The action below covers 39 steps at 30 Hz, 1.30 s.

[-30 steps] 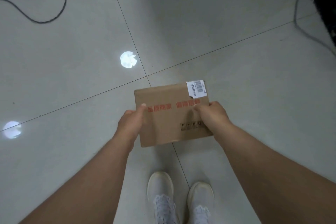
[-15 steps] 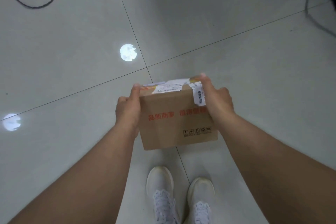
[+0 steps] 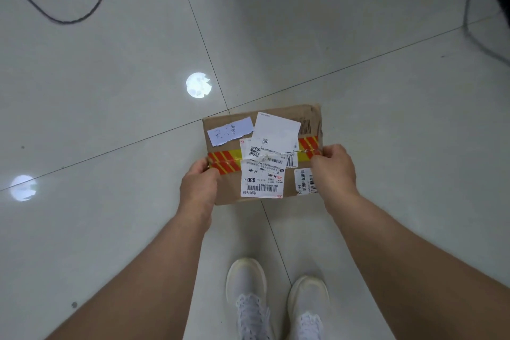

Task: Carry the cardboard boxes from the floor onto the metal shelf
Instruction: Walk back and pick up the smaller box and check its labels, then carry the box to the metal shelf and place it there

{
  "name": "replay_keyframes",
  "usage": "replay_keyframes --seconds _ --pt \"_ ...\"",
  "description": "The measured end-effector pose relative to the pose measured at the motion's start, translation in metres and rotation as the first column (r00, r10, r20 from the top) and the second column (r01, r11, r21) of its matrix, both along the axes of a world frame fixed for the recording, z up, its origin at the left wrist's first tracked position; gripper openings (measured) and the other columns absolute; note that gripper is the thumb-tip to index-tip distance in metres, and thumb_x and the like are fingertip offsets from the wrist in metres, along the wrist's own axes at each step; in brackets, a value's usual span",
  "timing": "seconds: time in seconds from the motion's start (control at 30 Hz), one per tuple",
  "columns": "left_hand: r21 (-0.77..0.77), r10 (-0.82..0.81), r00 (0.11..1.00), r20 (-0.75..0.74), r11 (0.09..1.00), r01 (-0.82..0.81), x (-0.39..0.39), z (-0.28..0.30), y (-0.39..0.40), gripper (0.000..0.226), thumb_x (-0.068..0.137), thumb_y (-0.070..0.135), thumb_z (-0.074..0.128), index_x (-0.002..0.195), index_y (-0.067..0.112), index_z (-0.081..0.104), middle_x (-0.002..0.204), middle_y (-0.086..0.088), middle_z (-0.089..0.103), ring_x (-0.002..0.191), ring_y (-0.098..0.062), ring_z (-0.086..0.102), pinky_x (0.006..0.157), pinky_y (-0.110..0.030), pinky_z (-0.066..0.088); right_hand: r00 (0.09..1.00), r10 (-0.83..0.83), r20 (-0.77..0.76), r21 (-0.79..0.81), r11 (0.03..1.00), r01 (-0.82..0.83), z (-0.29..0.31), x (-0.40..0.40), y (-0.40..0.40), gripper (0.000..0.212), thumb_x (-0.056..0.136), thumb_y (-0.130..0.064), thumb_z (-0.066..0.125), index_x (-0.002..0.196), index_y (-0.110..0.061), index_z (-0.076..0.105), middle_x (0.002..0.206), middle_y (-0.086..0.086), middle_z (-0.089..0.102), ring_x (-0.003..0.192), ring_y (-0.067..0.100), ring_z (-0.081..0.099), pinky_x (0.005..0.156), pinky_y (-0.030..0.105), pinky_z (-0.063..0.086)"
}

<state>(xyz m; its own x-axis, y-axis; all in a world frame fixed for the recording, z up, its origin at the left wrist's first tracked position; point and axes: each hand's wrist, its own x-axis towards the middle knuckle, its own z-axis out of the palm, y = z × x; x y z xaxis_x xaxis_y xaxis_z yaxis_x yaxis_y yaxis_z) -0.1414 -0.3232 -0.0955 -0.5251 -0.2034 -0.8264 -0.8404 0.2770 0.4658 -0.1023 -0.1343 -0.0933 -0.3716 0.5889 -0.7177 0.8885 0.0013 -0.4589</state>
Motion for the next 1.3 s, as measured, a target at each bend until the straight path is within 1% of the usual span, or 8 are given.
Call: replay_keyframes --seconds 0.23,0.37,0.47,0.63,0.73,0.87,1.07,1.3 --pt "0.066 -0.065 0.997 -0.042 0.996 0.068 0.004 -0.001 0.0 0.024 0.078 0.022 0.052 0.09 0.037 0.065 0.099 0.008 0.07 0.1 -0.017 0.061 0.085 -0.029 0.047 1.0 0.022 -0.012 -0.064 0.998 -0.023 -0.003 0.003 -0.005 0.031 0.087 -0.027 0.047 0.111 -0.008 0.056 0.098 0.008 0.067 0.084 0.025 0.065 0.068 0.032 0.048" --pt "0.116 -0.105 0.994 0.004 0.988 0.104 0.011 -0.011 -0.005 0.075 0.068 0.056 0.051 0.139 0.036 0.038 0.139 0.008 0.05 0.13 -0.016 0.044 0.109 -0.039 0.031 0.997 0.076 0.006 -0.128 0.989 -0.075 -0.011 0.006 -0.006 0.034 0.093 -0.037 0.04 0.112 -0.013 0.055 0.104 0.008 0.063 0.093 0.025 0.06 0.078 0.033 0.045" --pt "0.165 -0.106 0.994 0.012 0.981 0.102 0.016 -0.014 -0.007 0.057 0.083 0.063 0.04 0.133 0.036 0.045 0.134 0.011 0.053 0.131 -0.012 0.041 0.109 -0.036 0.025 0.998 0.065 0.019 -0.181 0.981 -0.061 -0.013 0.013 -0.006 0.044 0.095 -0.041 0.035 0.125 -0.012 0.05 0.108 0.008 0.06 0.091 0.021 0.054 0.079 0.031 0.039" --pt "0.154 -0.095 0.995 -0.012 0.983 0.095 0.023 0.003 -0.007 0.082 0.063 0.083 0.03 0.129 0.04 0.05 0.14 0.011 0.051 0.132 -0.011 0.04 0.111 -0.037 0.022 0.998 0.022 -0.06 -0.161 0.986 -0.031 0.011 0.02 -0.003 0.041 0.094 -0.049 0.032 0.108 -0.015 0.052 0.088 -0.004 0.062 0.078 0.011 0.057 0.061 0.027 0.036" --pt "0.175 -0.073 0.995 -0.07 0.981 0.085 0.023 0.034 -0.009 0.09 0.053 0.092 0.027 0.123 0.044 0.057 0.136 0.011 0.055 0.13 -0.011 0.042 0.113 -0.038 0.022 0.989 -0.025 -0.143 -0.115 0.993 0.008 0.041 0.024 0.001 0.051 0.092 -0.052 0.032 0.111 -0.015 0.061 0.102 0.0 0.067 0.092 0.018 0.061 0.068 0.029 0.038" --pt "0.256 -0.053 0.981 -0.188 0.961 0.101 0.027 0.097 -0.006 0.067 0.063 0.086 0.023 0.105 0.052 0.064 0.126 0.014 0.062 0.123 -0.005 0.049 0.113 -0.038 0.028 0.966 -0.103 -0.239 -0.13 0.989 0.073 0.096 0.033 0.004 0.049 0.093 -0.053 0.032 0.113 -0.023 0.065 0.11 -0.002 0.062 0.103 0.018 0.055 0.084 0.03 0.035" --pt "0.317 -0.001 0.947 -0.322 0.942 0.109 0.044 0.186 0.003 0.057 0.077 0.076 0.019 0.104 0.052 0.063 0.117 0.017 0.067 0.112 0.0 0.056 0.108 -0.036 0.035 0.913 -0.166 -0.371 -0.205 0.974 0.094 0.183 0.05 0.002 0.035 0.094 -0.05 0.035 0.109 -0.029 0.059 0.097 -0.009 0.061 0.083 0.003 0.054 0.062 0.019 0.036" --pt "0.356 0.005 0.914 -0.405 0.922 0.153 0.071 0.283 0.002 0.056 0.084 0.073 0.016 0.101 0.048 0.063 0.114 0.017 0.066 0.107 0.003 0.056 0.097 -0.029 0.039 0.863 -0.134 -0.488 -0.205 0.978 0.036 0.28 0.082 -0.004 0.027 0.096 -0.044 0.035 0.111 -0.031 0.053 0.092 -0.016 0.057 0.082 -0.003 0.051 0.062 0.018 0.036"
